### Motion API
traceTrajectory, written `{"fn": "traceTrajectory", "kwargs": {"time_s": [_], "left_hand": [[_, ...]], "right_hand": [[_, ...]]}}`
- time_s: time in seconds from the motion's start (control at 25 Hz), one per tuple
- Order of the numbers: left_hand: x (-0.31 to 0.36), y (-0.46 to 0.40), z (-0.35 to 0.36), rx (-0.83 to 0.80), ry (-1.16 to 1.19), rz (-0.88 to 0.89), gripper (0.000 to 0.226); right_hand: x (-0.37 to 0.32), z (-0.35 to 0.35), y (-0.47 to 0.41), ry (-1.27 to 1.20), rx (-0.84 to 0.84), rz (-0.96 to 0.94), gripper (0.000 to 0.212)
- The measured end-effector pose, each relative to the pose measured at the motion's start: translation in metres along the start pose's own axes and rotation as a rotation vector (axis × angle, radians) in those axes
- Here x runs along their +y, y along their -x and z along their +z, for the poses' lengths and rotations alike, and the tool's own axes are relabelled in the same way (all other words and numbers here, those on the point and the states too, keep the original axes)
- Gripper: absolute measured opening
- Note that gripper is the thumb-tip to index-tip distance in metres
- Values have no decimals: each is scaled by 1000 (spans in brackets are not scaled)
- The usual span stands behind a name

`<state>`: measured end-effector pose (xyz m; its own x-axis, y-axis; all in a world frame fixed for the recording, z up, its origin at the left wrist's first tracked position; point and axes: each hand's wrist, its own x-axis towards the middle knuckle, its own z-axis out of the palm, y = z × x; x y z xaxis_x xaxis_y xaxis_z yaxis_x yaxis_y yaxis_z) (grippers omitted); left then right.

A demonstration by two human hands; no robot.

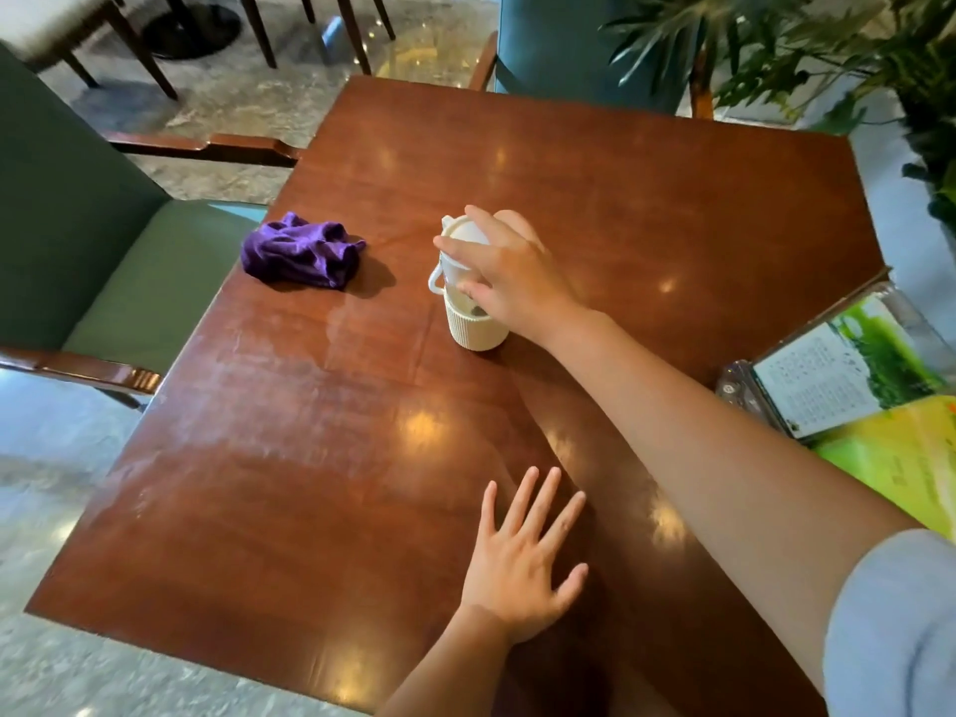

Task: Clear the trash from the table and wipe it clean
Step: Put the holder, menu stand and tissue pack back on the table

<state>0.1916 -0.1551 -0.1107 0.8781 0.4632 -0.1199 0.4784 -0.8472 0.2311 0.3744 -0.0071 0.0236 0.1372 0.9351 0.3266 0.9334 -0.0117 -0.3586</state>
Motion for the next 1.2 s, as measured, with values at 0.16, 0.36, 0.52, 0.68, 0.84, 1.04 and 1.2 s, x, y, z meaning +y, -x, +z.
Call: {"fn": "traceTrajectory", "kwargs": {"time_s": [0.16,0.36,0.52,0.68,0.84,1.04,1.2], "left_hand": [[1,1,-2,-8,14,-5,68],[2,0,-3,-16,16,-5,67],[1,1,-5,-30,28,-5,62],[1,1,-5,-19,29,-9,65],[2,1,-2,17,1,0,64],[2,0,1,30,-52,1,66],[4,0,4,49,-67,2,67]], "right_hand": [[-4,13,2,2,35,-47,38],[3,21,12,221,42,-79,61],[3,24,11,180,99,-90,62],[4,26,12,142,95,-104,60],[-1,22,9,188,62,-74,62],[-1,-6,46,353,-49,-8,62],[9,-50,101,369,50,102,35]]}}
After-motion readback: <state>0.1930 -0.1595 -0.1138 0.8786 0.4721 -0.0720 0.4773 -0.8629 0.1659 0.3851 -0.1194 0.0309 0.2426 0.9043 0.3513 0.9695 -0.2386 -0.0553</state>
